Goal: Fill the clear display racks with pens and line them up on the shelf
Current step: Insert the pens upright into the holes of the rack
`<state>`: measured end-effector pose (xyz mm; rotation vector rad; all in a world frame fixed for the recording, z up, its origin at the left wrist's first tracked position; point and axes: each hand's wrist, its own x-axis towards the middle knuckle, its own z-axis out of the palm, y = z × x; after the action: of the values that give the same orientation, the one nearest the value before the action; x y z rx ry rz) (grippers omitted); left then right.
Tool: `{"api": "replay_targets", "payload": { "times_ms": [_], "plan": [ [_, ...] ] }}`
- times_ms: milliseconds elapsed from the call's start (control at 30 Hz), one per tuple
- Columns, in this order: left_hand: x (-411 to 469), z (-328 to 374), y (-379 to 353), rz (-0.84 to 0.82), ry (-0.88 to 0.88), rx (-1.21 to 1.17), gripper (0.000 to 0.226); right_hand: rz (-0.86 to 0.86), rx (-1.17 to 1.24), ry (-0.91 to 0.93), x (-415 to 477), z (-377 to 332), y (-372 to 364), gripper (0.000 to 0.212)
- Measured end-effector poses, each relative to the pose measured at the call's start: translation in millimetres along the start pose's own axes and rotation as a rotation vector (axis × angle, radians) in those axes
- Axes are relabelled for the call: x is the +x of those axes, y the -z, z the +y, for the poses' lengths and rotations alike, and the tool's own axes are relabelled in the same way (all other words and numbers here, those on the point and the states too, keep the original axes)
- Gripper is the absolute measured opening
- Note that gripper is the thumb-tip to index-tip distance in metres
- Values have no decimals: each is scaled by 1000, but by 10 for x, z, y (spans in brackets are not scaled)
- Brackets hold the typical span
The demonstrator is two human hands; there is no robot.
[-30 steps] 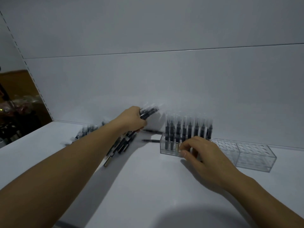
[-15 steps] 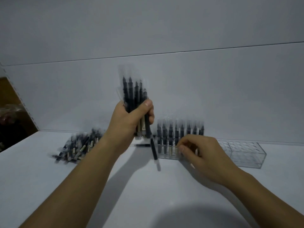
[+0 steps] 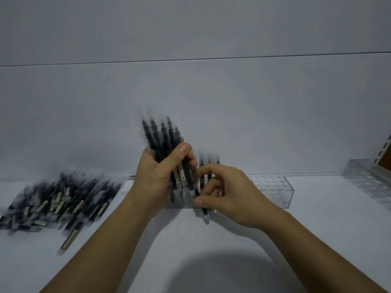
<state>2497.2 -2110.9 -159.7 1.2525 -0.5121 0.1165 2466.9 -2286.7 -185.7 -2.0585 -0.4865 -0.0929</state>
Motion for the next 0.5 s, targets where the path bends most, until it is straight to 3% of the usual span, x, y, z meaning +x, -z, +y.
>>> {"api": "replay_targets", "payload": {
  "times_ms": [233, 367, 500],
  "plan": [
    [8, -18, 157, 129, -63, -141, 16, -105, -280, 21, -37, 47, 137, 55],
    [-32, 25, 288, 62, -80, -119, 25, -113, -55, -13, -50, 21, 203, 49],
    [-99, -79, 230, -66, -15, -34, 16, -2, 168, -33, -32, 14, 299, 45]
  ]
}}
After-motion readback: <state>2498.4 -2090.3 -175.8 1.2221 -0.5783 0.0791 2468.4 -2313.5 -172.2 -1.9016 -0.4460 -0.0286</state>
